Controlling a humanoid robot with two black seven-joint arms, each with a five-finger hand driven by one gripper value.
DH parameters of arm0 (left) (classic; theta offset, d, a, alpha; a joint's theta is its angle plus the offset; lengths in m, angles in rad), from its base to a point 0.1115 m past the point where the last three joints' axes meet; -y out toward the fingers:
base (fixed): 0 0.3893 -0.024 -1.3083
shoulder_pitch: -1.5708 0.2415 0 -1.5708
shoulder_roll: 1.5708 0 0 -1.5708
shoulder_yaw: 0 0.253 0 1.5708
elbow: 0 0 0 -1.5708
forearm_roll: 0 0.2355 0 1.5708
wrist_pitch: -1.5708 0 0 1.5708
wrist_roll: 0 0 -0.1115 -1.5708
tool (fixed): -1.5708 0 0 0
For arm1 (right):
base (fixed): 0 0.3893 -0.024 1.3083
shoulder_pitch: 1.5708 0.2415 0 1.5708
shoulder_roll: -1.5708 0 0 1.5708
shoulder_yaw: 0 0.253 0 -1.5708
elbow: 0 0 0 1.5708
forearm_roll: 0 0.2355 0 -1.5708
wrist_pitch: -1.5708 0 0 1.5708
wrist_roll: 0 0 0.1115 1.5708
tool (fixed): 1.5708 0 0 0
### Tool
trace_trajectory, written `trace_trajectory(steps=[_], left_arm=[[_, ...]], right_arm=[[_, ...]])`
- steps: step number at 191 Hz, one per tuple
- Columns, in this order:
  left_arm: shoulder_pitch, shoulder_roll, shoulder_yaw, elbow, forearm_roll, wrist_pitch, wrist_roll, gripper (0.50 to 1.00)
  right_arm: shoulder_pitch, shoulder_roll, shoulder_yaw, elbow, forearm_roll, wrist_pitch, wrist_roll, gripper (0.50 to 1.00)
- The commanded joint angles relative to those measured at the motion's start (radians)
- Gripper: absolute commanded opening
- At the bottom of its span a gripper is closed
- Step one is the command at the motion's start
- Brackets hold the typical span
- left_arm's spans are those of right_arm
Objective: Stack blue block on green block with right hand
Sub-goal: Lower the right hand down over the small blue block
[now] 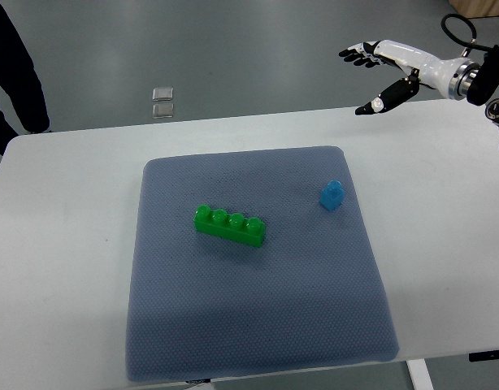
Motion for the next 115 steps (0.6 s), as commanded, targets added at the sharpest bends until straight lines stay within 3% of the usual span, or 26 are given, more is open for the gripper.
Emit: trace_trajectory(steps=[1, 61, 115], left_arm=[[0.000, 0.000, 0.000, 0.000, 0.000, 0.000, 0.000, 1.000], [0.000, 0.000, 0.000, 0.000, 0.000, 0.000, 0.000, 1.000], [0.000, 0.000, 0.000, -0.001, 0.000, 0.000, 0.000, 1.000]], right_arm=[[0.053, -0.004, -0.059, 0.064, -0.151, 0.060, -0.026, 0.903], [0.063, 0.111, -0.171, 0.090, -0.269, 0.084, -0.215, 0.903], [0.047, 0.142, -0.205, 0.084, -0.295, 0.086, -0.224, 0.903]])
